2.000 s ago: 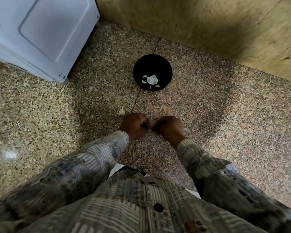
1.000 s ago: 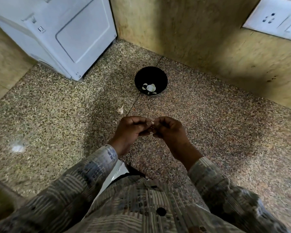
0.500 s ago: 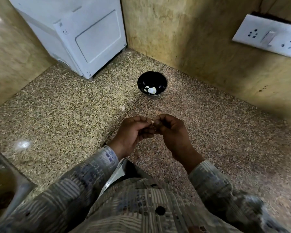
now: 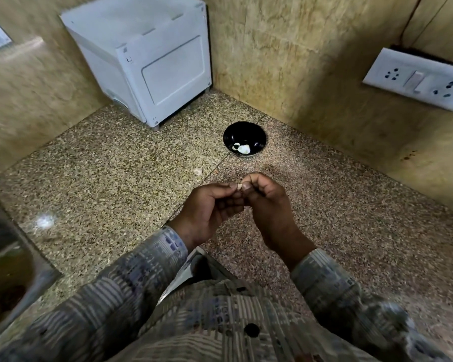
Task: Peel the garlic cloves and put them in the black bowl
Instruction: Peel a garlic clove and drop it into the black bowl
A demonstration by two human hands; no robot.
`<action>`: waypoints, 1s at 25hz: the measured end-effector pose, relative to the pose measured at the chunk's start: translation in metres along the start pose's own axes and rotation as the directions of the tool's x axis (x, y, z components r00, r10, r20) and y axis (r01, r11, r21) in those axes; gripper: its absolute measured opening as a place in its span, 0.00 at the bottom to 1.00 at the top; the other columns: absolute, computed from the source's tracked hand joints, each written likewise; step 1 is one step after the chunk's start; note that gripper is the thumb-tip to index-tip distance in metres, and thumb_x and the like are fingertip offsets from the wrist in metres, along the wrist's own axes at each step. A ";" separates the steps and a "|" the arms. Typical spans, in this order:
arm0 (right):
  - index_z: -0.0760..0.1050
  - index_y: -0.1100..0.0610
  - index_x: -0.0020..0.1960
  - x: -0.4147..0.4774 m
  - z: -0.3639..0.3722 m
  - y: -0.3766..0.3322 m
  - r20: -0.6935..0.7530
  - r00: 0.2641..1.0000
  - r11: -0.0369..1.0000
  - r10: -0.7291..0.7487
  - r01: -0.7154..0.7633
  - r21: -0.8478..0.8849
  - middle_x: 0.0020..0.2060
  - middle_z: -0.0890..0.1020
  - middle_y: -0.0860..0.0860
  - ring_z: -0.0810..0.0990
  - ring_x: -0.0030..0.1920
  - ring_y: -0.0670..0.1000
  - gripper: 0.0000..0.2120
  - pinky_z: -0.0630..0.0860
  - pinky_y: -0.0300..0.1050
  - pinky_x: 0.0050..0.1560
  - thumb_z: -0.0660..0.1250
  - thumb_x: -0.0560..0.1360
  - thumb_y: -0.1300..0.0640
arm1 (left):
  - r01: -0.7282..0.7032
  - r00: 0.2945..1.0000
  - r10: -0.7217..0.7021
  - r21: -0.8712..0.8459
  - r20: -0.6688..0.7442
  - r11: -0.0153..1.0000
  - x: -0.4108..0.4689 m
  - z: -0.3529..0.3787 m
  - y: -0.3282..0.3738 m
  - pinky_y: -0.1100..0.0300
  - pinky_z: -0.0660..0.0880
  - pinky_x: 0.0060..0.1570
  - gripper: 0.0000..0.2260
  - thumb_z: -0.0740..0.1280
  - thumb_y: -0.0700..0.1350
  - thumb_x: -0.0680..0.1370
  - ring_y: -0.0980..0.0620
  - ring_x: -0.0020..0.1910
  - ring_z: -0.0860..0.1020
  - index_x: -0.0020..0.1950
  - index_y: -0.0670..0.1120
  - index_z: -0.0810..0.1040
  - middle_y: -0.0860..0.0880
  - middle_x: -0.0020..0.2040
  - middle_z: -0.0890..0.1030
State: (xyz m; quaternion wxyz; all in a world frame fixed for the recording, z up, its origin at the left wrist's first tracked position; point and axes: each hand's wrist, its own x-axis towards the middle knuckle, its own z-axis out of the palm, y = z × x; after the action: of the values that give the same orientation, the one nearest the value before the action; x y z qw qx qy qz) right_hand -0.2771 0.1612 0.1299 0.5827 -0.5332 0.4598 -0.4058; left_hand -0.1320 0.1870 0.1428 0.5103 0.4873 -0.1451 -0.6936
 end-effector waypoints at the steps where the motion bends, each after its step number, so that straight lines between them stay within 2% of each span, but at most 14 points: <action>1: 0.76 0.60 0.49 0.000 0.001 -0.001 0.023 1.000 0.999 0.010 -0.011 0.031 0.44 0.83 0.59 0.80 0.44 0.54 0.06 0.80 0.56 0.50 0.63 0.83 0.62 | 0.015 1.000 -0.015 -0.011 0.005 1.000 0.000 0.000 0.001 0.56 0.81 0.45 0.05 0.67 0.38 0.78 0.48 0.40 0.83 0.47 0.39 0.83 0.43 0.41 0.83; 3: 0.75 0.61 0.49 -0.001 0.003 -0.003 0.064 0.998 0.996 0.006 -0.011 0.087 0.43 0.81 0.58 0.79 0.45 0.52 0.06 0.78 0.51 0.49 0.61 0.84 0.62 | 0.030 1.000 -0.030 -0.026 0.006 0.999 -0.002 0.000 0.003 0.56 0.80 0.46 0.06 0.68 0.38 0.77 0.48 0.40 0.82 0.45 0.40 0.84 0.43 0.40 0.83; 8: 0.73 0.56 0.49 -0.001 0.010 -0.003 0.112 0.994 0.983 -0.007 -0.014 0.183 0.43 0.76 0.56 0.74 0.45 0.52 0.07 0.74 0.50 0.48 0.59 0.85 0.62 | 0.104 0.995 -0.104 -0.019 0.004 0.994 -0.006 0.003 0.011 0.58 0.81 0.41 0.05 0.71 0.41 0.73 0.49 0.36 0.83 0.40 0.41 0.85 0.44 0.37 0.83; 12: 0.72 0.55 0.49 -0.003 0.007 -0.007 0.163 0.984 0.995 -0.066 0.053 0.081 0.41 0.74 0.51 0.71 0.43 0.49 0.06 0.72 0.46 0.44 0.59 0.84 0.59 | 0.219 0.976 -0.219 -0.006 -0.012 0.976 -0.007 0.002 0.019 0.59 0.80 0.36 0.05 0.70 0.41 0.70 0.49 0.35 0.82 0.37 0.41 0.84 0.44 0.36 0.83; 14: 0.72 0.54 0.48 -0.002 0.005 -0.008 0.150 0.985 0.996 -0.086 0.090 -0.023 0.40 0.75 0.48 0.72 0.42 0.46 0.07 0.73 0.44 0.43 0.59 0.84 0.60 | 0.210 0.977 -0.210 0.016 -0.020 0.977 -0.007 0.001 0.020 0.58 0.81 0.37 0.05 0.70 0.40 0.71 0.48 0.35 0.83 0.39 0.39 0.84 0.43 0.37 0.83; 16: 0.74 0.56 0.49 0.001 0.002 -0.008 0.112 0.991 0.994 -0.079 0.088 -0.071 0.41 0.78 0.52 0.75 0.42 0.48 0.06 0.76 0.49 0.44 0.61 0.83 0.60 | 0.140 0.989 -0.138 0.040 -0.047 0.989 -0.007 0.000 0.019 0.56 0.81 0.41 0.06 0.69 0.38 0.74 0.47 0.37 0.83 0.41 0.39 0.85 0.42 0.38 0.84; 19: 0.79 0.59 0.52 0.002 -0.003 -0.007 0.064 0.997 0.999 -0.039 0.041 -0.023 0.47 0.85 0.60 0.83 0.46 0.59 0.05 0.82 0.57 0.51 0.64 0.82 0.63 | 0.006 0.997 -0.001 0.066 -0.076 0.998 -0.006 0.001 0.016 0.55 0.81 0.45 0.05 0.68 0.36 0.77 0.48 0.38 0.83 0.47 0.38 0.84 0.42 0.41 0.83; 22: 0.82 0.61 0.53 0.001 -0.008 -0.011 0.041 0.998 0.999 -0.045 0.046 -0.005 0.47 0.86 0.59 0.85 0.50 0.63 0.05 0.83 0.62 0.54 0.68 0.80 0.63 | -0.150 0.981 0.168 0.171 -0.100 0.974 -0.008 0.002 0.013 0.54 0.82 0.44 0.04 0.70 0.35 0.77 0.47 0.37 0.83 0.49 0.37 0.84 0.39 0.41 0.84; 25: 0.85 0.58 0.49 0.001 -0.010 -0.017 0.001 0.997 0.994 -0.080 0.080 -0.081 0.41 0.87 0.56 0.86 0.45 0.62 0.04 0.83 0.65 0.50 0.71 0.77 0.62 | -0.319 0.928 0.368 0.378 -0.063 0.869 -0.010 0.004 0.008 0.51 0.82 0.43 0.04 0.71 0.35 0.78 0.44 0.38 0.82 0.49 0.36 0.85 0.37 0.40 0.85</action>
State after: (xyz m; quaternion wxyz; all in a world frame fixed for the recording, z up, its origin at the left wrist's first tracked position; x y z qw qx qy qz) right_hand -0.2866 0.1555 0.1469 0.5434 -0.5739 0.4548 -0.4105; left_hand -0.1310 0.1904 0.1553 0.5359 0.5840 -0.3203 -0.5188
